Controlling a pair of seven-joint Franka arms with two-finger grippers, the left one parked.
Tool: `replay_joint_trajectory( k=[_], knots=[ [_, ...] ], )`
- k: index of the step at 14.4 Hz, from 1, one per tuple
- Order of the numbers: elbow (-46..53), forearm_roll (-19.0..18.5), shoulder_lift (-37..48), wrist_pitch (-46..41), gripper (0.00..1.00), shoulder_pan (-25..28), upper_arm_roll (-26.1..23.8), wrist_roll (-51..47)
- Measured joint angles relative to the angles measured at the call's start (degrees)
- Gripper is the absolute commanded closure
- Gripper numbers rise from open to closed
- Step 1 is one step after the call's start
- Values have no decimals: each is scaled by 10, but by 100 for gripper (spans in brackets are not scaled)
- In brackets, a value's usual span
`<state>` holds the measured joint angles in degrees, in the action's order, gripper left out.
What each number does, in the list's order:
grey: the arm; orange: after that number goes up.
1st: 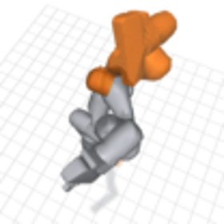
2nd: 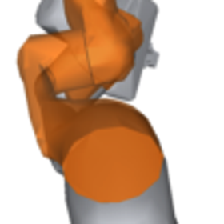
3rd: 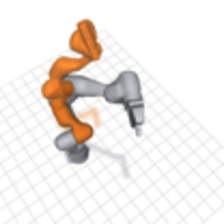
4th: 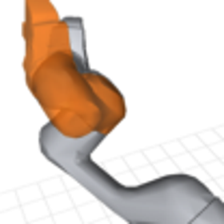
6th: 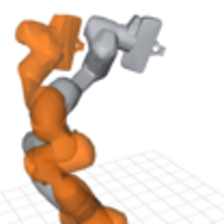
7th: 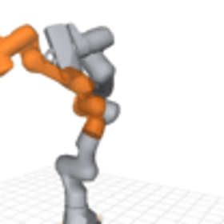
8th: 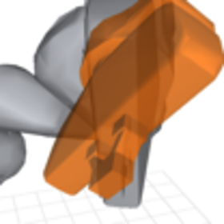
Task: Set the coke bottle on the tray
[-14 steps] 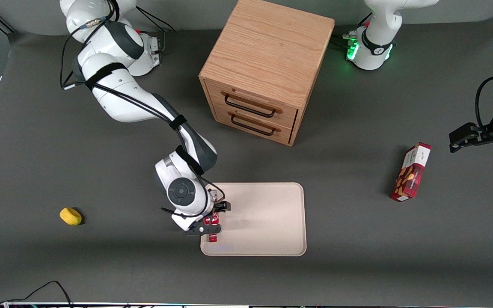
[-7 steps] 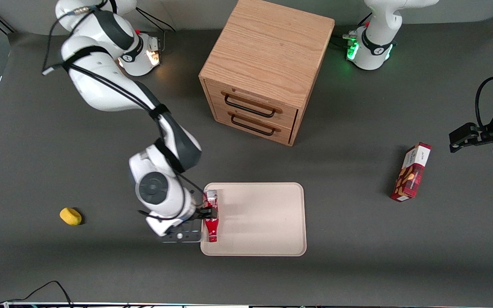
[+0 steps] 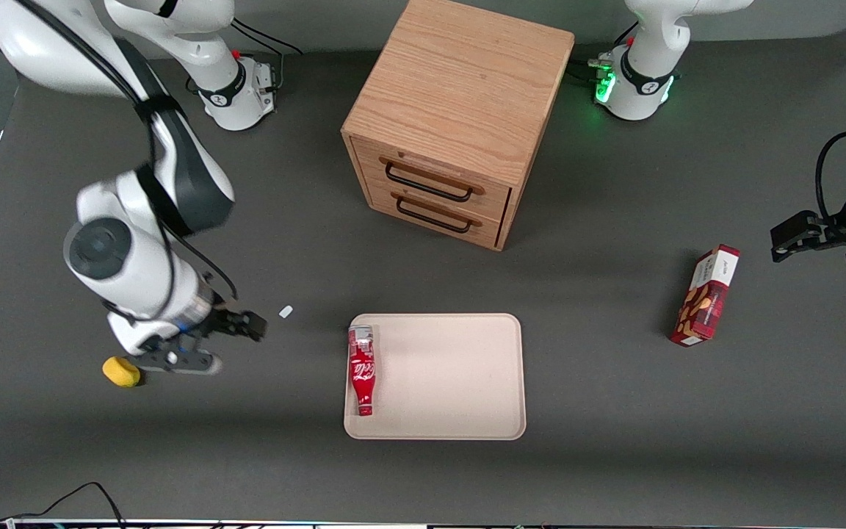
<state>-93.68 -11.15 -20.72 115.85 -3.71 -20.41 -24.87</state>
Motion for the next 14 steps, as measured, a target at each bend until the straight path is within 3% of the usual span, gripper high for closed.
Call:
replay_joint_trajectory(
  k=[3,5,9,14],
  knots=[
    [-86,80,118,-24,0,-65,4,125],
    [-103,108,172,-65,0,-103,14,189],
    [-105,115,245,-140,0,-119,28,206],
    [-94,116,270,-161,0,-118,14,208]
  ],
)
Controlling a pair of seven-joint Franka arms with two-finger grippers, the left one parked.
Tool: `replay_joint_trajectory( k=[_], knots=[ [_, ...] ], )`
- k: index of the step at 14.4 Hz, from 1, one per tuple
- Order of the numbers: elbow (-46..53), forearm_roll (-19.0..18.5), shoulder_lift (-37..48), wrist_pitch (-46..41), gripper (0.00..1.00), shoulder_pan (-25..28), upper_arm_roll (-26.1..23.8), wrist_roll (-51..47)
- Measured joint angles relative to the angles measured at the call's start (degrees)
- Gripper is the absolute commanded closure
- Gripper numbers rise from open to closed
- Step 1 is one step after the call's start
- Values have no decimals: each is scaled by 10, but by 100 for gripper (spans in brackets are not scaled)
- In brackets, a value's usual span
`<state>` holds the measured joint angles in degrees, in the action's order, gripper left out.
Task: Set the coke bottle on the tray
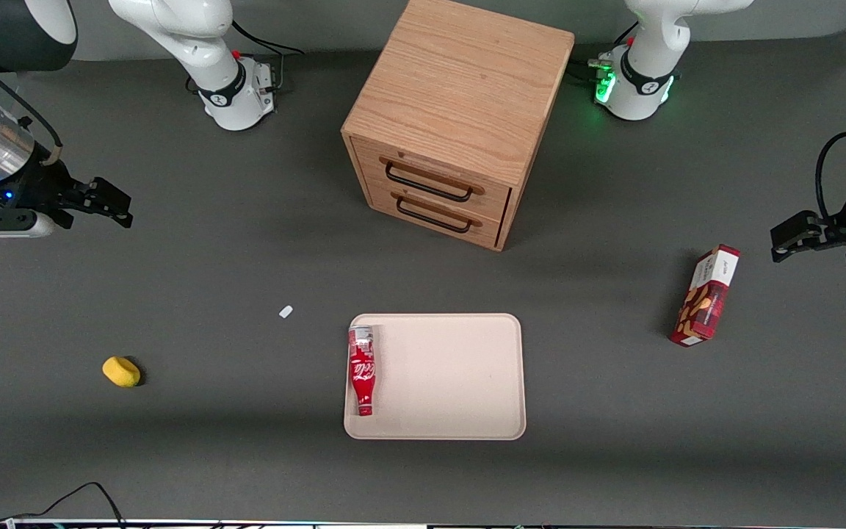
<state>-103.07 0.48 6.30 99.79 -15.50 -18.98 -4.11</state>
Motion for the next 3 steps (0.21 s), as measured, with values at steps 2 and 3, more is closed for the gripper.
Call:
replay_joint_trajectory(
  k=[2,3],
  knots=[
    [4,0,0,0,0,1,-6,0],
    [5,1,0,-1,0,1,-11,0]
  ],
)
